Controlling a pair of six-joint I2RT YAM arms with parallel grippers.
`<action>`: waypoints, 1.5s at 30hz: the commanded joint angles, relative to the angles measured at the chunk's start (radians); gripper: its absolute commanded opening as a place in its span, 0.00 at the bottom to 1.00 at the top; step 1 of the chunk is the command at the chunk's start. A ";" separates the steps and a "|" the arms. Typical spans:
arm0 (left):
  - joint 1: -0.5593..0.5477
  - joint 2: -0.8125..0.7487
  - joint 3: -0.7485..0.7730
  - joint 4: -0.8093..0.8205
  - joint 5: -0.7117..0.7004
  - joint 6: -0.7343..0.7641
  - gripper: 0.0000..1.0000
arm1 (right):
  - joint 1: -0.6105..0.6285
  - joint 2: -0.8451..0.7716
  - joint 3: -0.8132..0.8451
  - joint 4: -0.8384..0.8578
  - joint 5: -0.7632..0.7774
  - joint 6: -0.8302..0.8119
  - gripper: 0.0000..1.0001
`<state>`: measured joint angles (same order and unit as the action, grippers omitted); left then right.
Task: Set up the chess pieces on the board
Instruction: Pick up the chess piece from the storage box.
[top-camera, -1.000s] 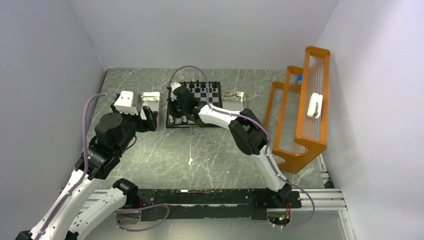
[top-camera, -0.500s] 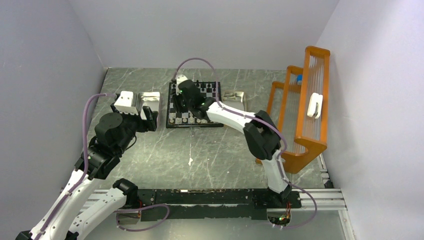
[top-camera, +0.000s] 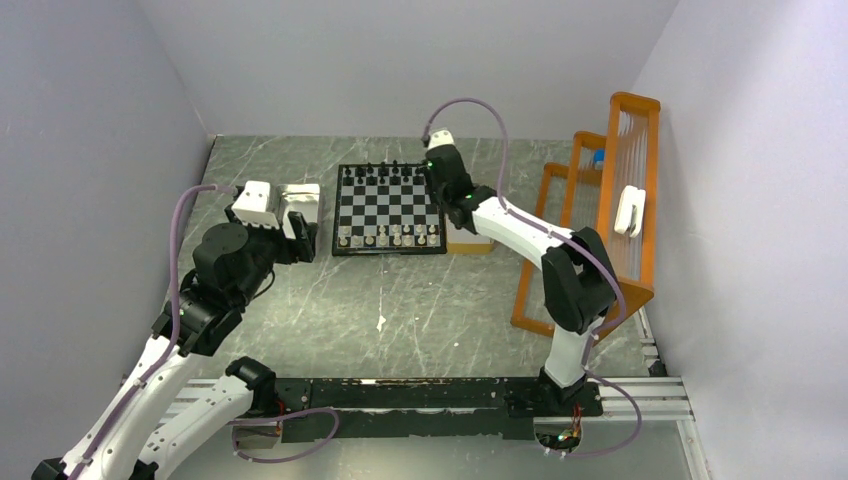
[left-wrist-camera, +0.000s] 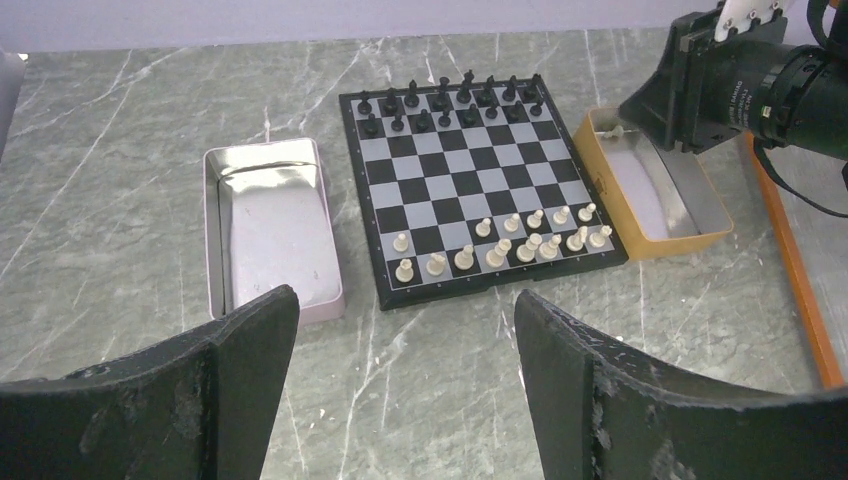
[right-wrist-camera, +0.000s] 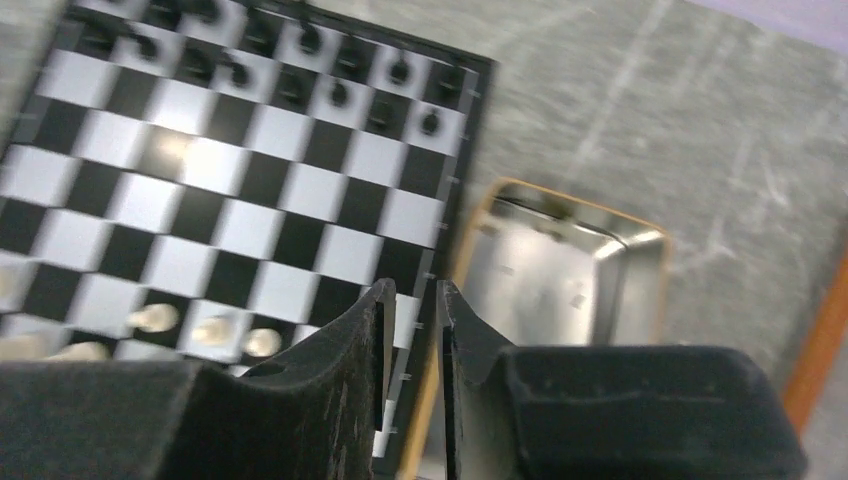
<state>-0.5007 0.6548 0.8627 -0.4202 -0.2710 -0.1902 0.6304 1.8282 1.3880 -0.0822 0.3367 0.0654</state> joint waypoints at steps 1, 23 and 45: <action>0.010 -0.003 0.001 0.009 0.020 0.007 0.83 | -0.082 0.013 -0.042 0.010 0.089 -0.018 0.25; 0.010 0.011 0.001 0.013 0.025 0.009 0.83 | -0.270 0.183 -0.072 0.208 -0.190 0.304 0.22; 0.010 0.001 0.001 0.014 0.032 0.008 0.83 | -0.271 0.237 -0.098 0.254 -0.116 0.874 0.27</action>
<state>-0.5007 0.6701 0.8627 -0.4198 -0.2569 -0.1902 0.3618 2.0525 1.2995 0.1677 0.1551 0.7834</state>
